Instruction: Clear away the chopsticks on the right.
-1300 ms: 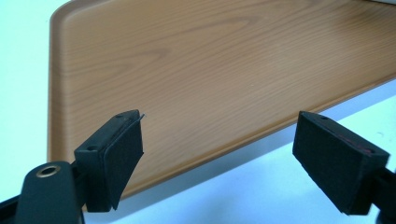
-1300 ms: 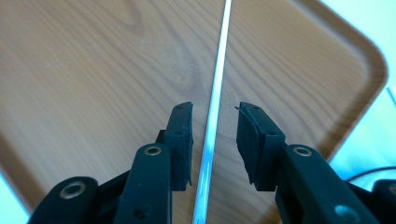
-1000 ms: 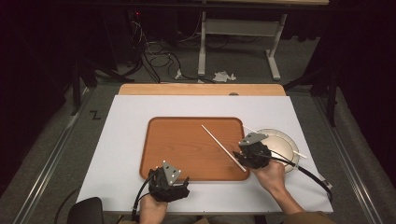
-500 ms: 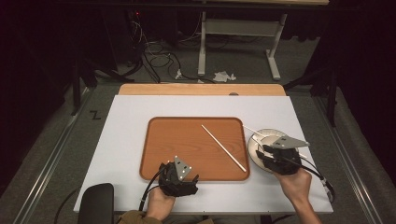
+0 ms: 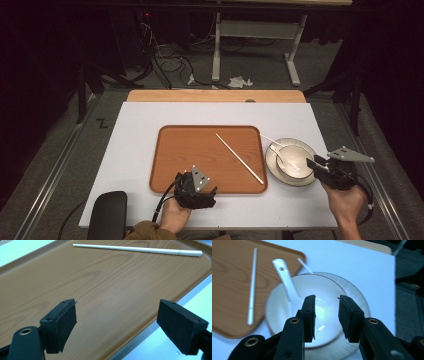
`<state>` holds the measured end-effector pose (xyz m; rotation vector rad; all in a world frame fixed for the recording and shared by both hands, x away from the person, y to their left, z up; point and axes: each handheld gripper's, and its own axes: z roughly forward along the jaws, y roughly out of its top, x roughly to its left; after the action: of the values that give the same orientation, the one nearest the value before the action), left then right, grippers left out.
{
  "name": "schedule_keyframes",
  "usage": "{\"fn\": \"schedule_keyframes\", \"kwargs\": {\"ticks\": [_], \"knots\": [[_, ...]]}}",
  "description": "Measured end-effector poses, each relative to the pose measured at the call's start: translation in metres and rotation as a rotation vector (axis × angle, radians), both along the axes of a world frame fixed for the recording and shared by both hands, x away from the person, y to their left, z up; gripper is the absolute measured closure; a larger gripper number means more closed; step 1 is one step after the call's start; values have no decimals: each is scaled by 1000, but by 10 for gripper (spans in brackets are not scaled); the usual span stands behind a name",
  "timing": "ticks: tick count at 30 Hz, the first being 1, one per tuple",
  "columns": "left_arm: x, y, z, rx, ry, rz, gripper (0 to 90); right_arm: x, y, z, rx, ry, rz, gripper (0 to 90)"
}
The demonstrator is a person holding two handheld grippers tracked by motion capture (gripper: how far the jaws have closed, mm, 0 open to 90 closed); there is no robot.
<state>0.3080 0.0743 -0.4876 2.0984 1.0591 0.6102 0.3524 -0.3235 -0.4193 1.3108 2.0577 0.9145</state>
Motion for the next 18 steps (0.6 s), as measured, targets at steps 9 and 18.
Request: {"fn": "schedule_keyframes", "kwargs": {"ticks": [9, 18], "knots": [[-1, -1, -1, 13, 0, -4, 163, 8, -35, -14, 3, 42, -96, 690], [-3, 1, -1, 11, -2, 7, 164, 20, -44, -27, -31, 97, -102, 699]]}}
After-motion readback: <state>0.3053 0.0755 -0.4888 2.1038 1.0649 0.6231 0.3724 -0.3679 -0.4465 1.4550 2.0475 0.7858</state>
